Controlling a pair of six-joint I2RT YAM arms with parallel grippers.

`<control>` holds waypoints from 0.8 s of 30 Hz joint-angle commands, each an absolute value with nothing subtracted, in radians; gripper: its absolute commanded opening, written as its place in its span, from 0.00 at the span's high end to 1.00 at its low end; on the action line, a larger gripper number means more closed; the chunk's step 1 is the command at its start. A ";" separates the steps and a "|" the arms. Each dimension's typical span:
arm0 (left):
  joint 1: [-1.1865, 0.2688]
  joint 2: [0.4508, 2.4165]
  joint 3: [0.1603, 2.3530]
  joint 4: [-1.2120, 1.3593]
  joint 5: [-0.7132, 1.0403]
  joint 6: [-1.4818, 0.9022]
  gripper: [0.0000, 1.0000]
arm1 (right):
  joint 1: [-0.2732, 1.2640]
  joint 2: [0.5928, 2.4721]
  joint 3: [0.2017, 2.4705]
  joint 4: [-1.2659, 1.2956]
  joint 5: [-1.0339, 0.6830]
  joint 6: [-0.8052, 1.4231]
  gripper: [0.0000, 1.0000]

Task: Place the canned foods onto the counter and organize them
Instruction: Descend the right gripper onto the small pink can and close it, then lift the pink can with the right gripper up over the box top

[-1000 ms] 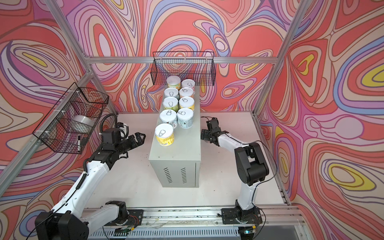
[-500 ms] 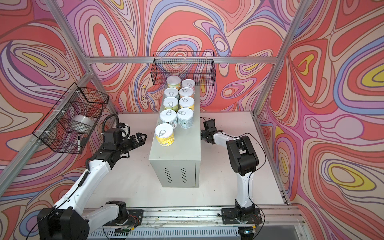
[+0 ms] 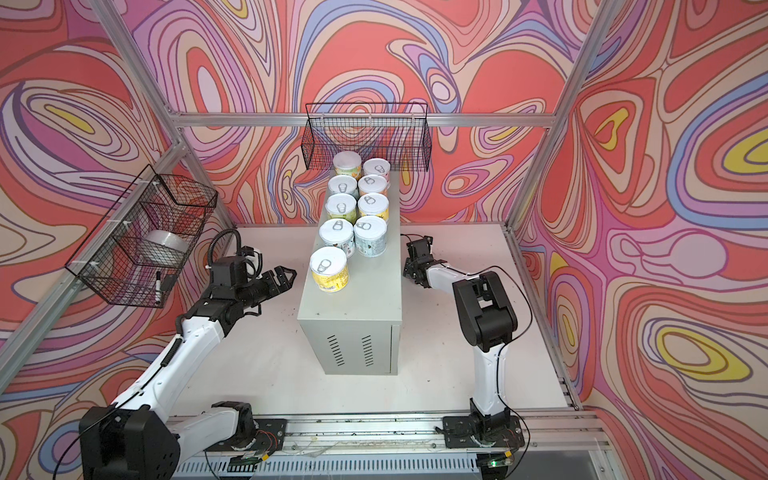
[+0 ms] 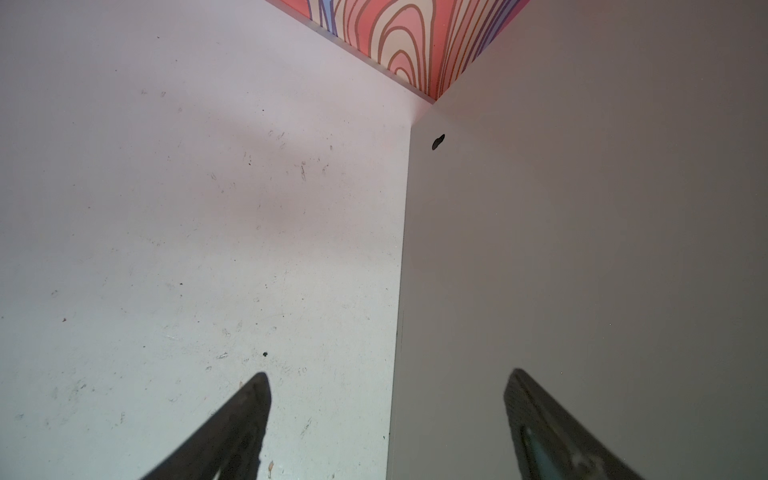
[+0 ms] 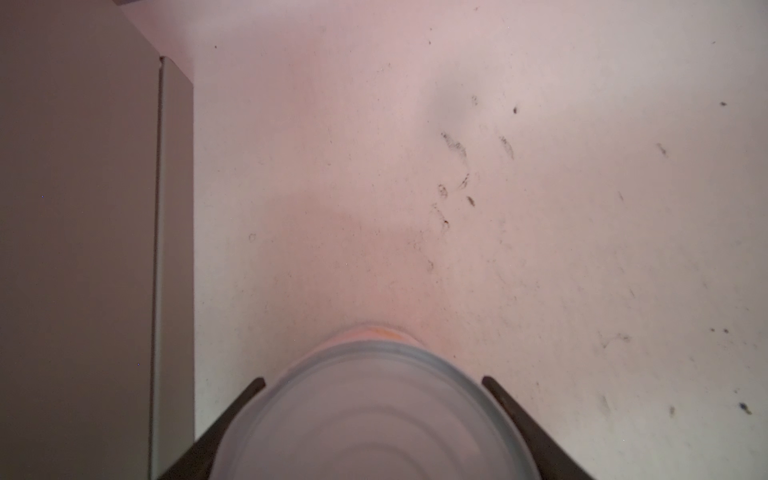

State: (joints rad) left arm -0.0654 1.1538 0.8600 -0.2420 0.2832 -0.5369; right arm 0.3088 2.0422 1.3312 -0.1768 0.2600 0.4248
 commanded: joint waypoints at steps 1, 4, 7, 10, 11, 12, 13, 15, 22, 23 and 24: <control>-0.064 1.139 0.854 -0.223 0.298 -0.556 0.12 | 0.308 2.013 1.311 -0.178 0.258 0.428 0.69; -0.068 1.125 0.849 -0.231 0.297 -0.555 0.12 | 0.308 1.996 1.294 -0.183 0.256 0.427 1.00; -0.079 1.103 0.852 -0.248 0.279 -0.542 0.12 | 0.308 1.941 1.261 -0.192 0.255 0.426 1.00; -0.096 1.094 0.869 -0.288 0.256 -0.523 0.11 | 0.308 1.853 1.230 -0.239 0.233 0.420 1.00; -0.101 1.094 0.874 -0.296 0.255 -0.517 0.10 | 0.308 1.816 1.220 -0.259 0.224 0.420 1.00; -0.109 1.097 0.880 -0.304 0.253 -0.513 0.09 | 0.309 1.780 1.210 -0.280 0.207 0.419 1.00; -0.116 1.099 0.886 -0.314 0.250 -0.509 0.09 | 0.308 1.720 1.203 -0.309 0.196 0.414 1.00; -0.129 1.105 0.894 -0.326 0.240 -0.505 0.09 | 0.309 1.639 1.199 -0.376 0.180 0.408 1.00; -0.156 1.113 0.952 -0.381 0.209 -0.487 0.10 | 0.308 1.348 1.228 -0.595 0.182 0.321 1.00; -0.158 1.111 0.963 -0.391 0.205 -0.485 0.10 | 0.309 1.315 1.251 -0.635 0.188 0.307 1.00; -0.158 1.108 0.971 -0.397 0.201 -0.482 0.10 | 0.310 1.289 1.279 -0.680 0.192 0.295 1.00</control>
State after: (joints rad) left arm -0.1528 1.1107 0.9234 -0.3538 0.2295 -0.5037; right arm 0.3088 1.3571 1.2137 -0.5556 0.1753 0.3531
